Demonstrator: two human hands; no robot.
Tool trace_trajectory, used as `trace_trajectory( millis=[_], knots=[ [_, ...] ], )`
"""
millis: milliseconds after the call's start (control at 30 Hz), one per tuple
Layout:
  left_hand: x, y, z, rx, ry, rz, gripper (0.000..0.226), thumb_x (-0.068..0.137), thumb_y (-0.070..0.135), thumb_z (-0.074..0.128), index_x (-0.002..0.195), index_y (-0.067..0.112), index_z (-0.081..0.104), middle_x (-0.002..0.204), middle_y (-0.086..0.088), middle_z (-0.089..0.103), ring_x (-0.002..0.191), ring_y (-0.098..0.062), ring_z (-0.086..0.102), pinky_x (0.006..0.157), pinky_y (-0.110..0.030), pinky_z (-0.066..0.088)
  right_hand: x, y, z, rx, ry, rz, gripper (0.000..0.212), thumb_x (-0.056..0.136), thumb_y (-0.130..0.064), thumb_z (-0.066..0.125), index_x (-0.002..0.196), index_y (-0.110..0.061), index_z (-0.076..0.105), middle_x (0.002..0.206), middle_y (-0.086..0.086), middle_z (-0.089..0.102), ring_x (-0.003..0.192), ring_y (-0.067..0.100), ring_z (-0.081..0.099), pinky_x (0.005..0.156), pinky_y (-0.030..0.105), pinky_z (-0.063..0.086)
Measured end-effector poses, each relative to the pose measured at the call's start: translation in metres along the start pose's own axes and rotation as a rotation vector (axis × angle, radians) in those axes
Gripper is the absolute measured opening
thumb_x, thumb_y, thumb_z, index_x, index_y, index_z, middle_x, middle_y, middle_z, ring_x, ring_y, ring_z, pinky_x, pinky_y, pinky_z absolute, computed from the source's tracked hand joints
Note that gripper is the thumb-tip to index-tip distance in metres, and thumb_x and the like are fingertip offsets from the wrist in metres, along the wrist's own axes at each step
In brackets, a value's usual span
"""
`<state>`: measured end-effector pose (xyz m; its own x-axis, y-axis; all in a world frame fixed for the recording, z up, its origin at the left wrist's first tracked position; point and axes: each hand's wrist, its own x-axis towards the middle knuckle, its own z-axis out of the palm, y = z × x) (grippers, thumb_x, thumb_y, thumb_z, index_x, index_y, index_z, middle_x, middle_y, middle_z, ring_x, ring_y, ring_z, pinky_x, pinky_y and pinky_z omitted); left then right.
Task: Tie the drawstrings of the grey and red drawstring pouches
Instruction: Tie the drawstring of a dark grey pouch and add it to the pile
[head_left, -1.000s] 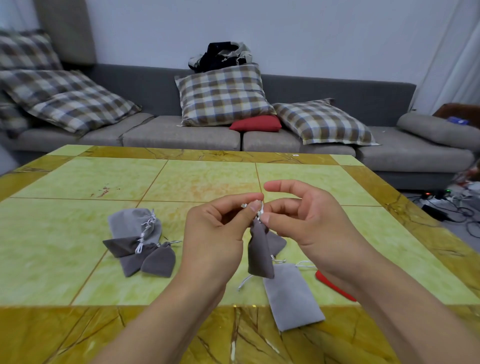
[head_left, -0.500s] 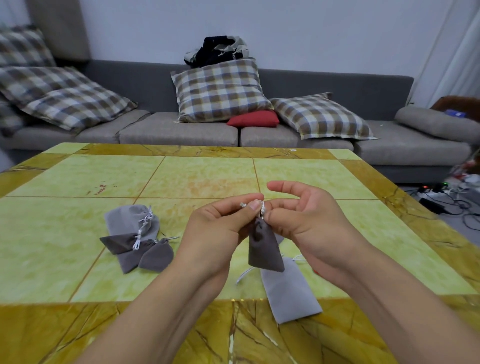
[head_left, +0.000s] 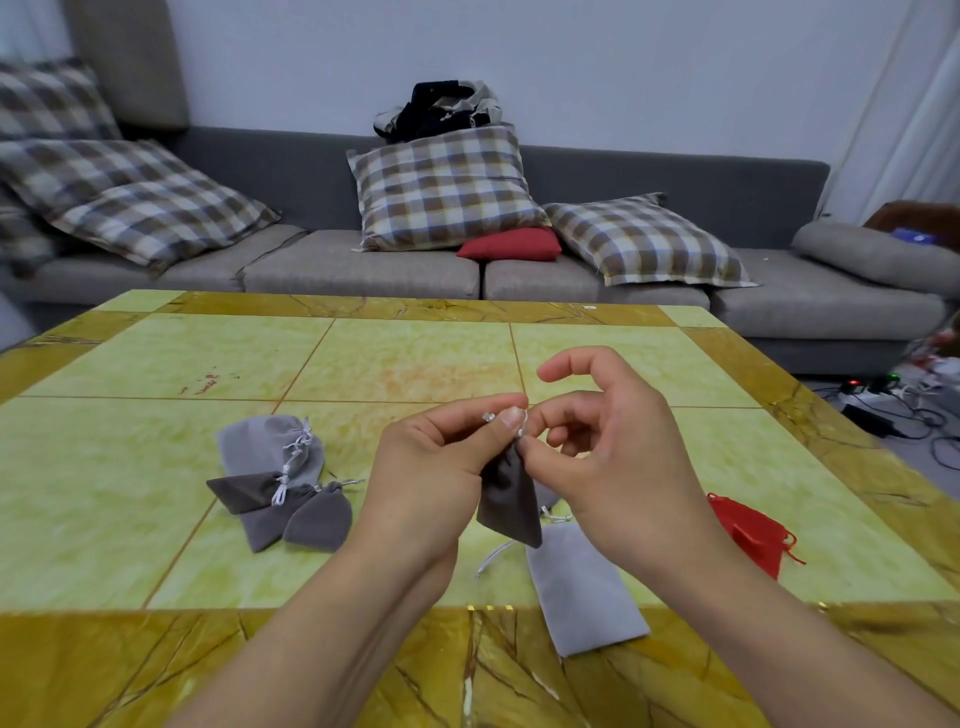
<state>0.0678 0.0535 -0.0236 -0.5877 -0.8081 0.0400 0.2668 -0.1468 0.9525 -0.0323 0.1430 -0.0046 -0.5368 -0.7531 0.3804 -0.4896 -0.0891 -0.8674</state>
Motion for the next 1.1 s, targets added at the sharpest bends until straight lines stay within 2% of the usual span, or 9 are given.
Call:
trace_trajectory(
  millis=[100,233,300,467,633,733,867,967,1100],
  knots=[
    [0.001,0.003,0.0,-0.094,-0.041,-0.039,0.016,0.082,0.007,0.069,0.096,0.006,0.076,0.092,-0.015,0.076,0.086,-0.02,0.072,0.08,-0.026,0.059,0.001,-0.004,-0.002,0.2,0.006,0.065,0.043,0.078,0.011,0.07,0.106,-0.017,0.054,0.072,0.007,0.071,0.059,0.013,0.053,0.053,0.021,0.048],
    [0.001,0.005,0.0,-0.132,-0.063,-0.046,0.017,0.084,0.005,0.067,0.1,0.003,0.074,0.094,-0.015,0.076,0.09,-0.022,0.072,0.085,-0.028,0.058,0.001,-0.003,-0.002,0.329,0.0,0.126,0.042,0.077,0.014,0.069,0.106,-0.014,0.058,0.077,0.012,0.073,0.067,0.018,0.055,0.062,0.027,0.051],
    [0.0,0.006,-0.001,-0.087,-0.051,-0.006,0.015,0.084,0.006,0.067,0.096,0.007,0.076,0.093,-0.013,0.077,0.091,-0.021,0.072,0.085,-0.028,0.058,0.0,-0.004,0.0,0.345,-0.011,0.136,0.04,0.078,0.013,0.07,0.106,-0.014,0.06,0.08,0.015,0.073,0.069,0.017,0.055,0.068,0.028,0.052],
    [-0.003,0.003,0.0,0.177,0.0,0.225,0.013,0.085,0.012,0.071,0.09,0.023,0.078,0.083,-0.002,0.078,0.083,-0.012,0.073,0.074,-0.022,0.057,-0.002,-0.005,0.001,0.347,-0.01,0.163,0.032,0.079,0.012,0.067,0.101,-0.011,0.063,0.083,0.016,0.072,0.069,0.017,0.052,0.063,0.023,0.05],
    [-0.002,0.004,0.001,-0.007,-0.029,0.044,0.013,0.083,0.008,0.071,0.094,0.012,0.077,0.089,-0.01,0.077,0.086,-0.018,0.073,0.078,-0.026,0.057,-0.003,-0.008,0.002,0.314,-0.024,0.194,0.035,0.08,0.012,0.064,0.104,-0.013,0.059,0.084,0.019,0.07,0.069,0.02,0.052,0.053,0.025,0.046],
    [-0.001,0.003,0.0,-0.009,-0.039,0.035,0.015,0.082,0.009,0.072,0.096,0.012,0.077,0.09,-0.01,0.077,0.089,-0.019,0.073,0.078,-0.025,0.057,-0.002,-0.006,0.0,0.304,-0.038,0.23,0.037,0.08,0.011,0.065,0.107,-0.015,0.059,0.083,0.015,0.073,0.071,0.023,0.06,0.061,0.028,0.051],
    [-0.001,0.0,-0.002,0.239,-0.009,0.183,0.014,0.084,0.013,0.073,0.096,0.019,0.078,0.085,-0.001,0.078,0.086,-0.012,0.074,0.08,-0.028,0.058,-0.002,-0.005,-0.005,0.257,-0.059,0.253,0.04,0.081,0.01,0.067,0.111,-0.015,0.059,0.081,0.011,0.075,0.076,0.026,0.07,0.075,0.035,0.056],
    [0.0,-0.001,-0.004,0.322,0.028,0.254,0.014,0.084,0.016,0.075,0.097,0.021,0.079,0.087,0.004,0.078,0.088,-0.008,0.073,0.08,-0.031,0.056,-0.001,-0.007,-0.008,0.244,-0.08,0.257,0.036,0.084,0.0,0.071,0.113,-0.017,0.059,0.082,0.008,0.076,0.074,0.018,0.067,0.071,0.033,0.051],
    [-0.002,0.002,-0.003,0.246,0.009,0.233,0.017,0.084,0.014,0.074,0.098,0.023,0.078,0.083,0.003,0.078,0.08,-0.006,0.071,0.072,-0.024,0.053,0.001,-0.004,-0.011,0.281,-0.076,0.285,0.024,0.087,-0.015,0.073,0.109,-0.018,0.065,0.085,0.006,0.078,0.071,0.012,0.06,0.072,0.032,0.046]
  ],
)
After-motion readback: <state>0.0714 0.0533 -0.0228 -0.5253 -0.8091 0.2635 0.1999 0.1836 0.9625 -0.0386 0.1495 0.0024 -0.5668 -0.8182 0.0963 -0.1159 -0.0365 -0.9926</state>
